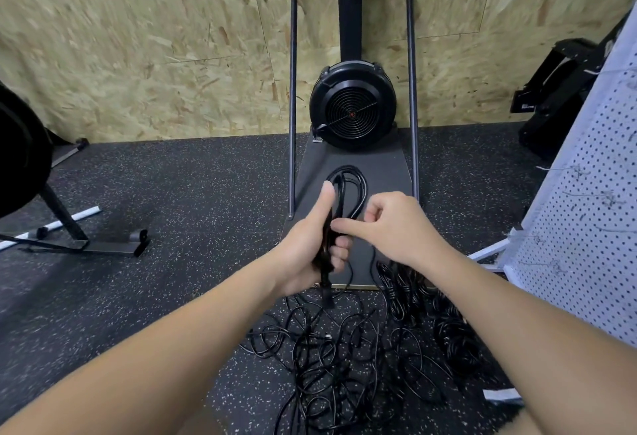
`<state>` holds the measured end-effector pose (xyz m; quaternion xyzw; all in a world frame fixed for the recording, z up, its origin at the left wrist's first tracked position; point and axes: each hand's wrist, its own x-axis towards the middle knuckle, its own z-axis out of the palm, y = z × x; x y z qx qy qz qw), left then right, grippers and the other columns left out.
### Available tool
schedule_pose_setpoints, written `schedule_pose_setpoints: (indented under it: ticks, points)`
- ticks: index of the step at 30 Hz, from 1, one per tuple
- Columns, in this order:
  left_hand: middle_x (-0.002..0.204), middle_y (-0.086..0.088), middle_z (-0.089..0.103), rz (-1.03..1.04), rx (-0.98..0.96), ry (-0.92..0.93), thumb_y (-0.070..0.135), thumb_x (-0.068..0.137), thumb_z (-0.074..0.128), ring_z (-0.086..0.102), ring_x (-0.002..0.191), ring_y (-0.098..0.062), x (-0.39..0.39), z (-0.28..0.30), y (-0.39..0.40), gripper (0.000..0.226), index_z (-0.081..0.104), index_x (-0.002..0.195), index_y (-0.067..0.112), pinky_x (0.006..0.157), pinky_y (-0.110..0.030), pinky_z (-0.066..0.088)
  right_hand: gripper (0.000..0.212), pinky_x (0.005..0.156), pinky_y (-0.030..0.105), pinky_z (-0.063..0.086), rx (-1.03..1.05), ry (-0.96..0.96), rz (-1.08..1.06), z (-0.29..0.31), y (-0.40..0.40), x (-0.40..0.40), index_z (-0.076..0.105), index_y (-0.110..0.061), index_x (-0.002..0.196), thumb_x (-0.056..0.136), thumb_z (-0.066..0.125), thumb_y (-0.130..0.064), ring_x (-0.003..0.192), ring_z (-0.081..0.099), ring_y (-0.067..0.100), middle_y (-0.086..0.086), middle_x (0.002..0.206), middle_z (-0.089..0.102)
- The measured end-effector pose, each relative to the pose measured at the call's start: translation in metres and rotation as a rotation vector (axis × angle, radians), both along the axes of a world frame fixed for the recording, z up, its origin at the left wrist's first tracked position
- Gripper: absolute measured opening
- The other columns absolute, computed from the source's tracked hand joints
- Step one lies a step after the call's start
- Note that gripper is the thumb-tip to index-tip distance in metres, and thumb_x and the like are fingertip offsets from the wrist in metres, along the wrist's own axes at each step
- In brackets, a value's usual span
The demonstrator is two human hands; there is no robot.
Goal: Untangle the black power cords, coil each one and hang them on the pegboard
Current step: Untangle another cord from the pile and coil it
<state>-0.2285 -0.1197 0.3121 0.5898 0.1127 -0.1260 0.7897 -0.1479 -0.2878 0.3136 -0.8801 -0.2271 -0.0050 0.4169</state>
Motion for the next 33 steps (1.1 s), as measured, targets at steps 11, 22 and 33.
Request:
schedule_pose_setpoints:
  ticks: [11,22,33]
  points:
    - [0.073,0.001,0.037,-0.020,-0.028,-0.181,-0.012,0.085,0.065,0.028,0.063,-0.011,0.007,0.000,0.027,0.029,0.054,0.093,0.014,0.054,-0.022,0.027,0.074,0.110,0.050,0.053,0.038,0.677,0.300,-0.005,-0.027,0.006,0.076,-0.008,0.120,0.102,0.052,-0.076,0.103,0.081,0.017,0.003,0.106,0.084]
    - [0.084,0.002,0.050,-0.174,0.227,-0.209,0.019,0.086,0.091,0.047,0.072,-0.012,0.005,-0.011,0.010,0.037,0.056,0.095,0.020,0.071,-0.029,0.042,0.033,0.100,0.038,0.055,0.494,0.182,-0.078,0.022,0.004,-0.005,0.073,-0.021,0.095,0.101,0.070,-0.053,0.112,0.069,0.013,-0.005,0.124,0.068]
    - [0.085,-0.004,0.063,-0.164,0.634,-0.323,0.016,0.095,0.081,0.055,0.078,-0.014,-0.006,-0.016,-0.028,0.025,0.065,0.098,-0.002,0.077,-0.029,0.044,0.034,0.074,0.050,0.057,0.271,0.057,-0.161,0.013,0.019,-0.007,0.055,-0.024,0.093,0.105,0.062,-0.055,0.088,0.064,0.033,-0.001,0.099,0.059]
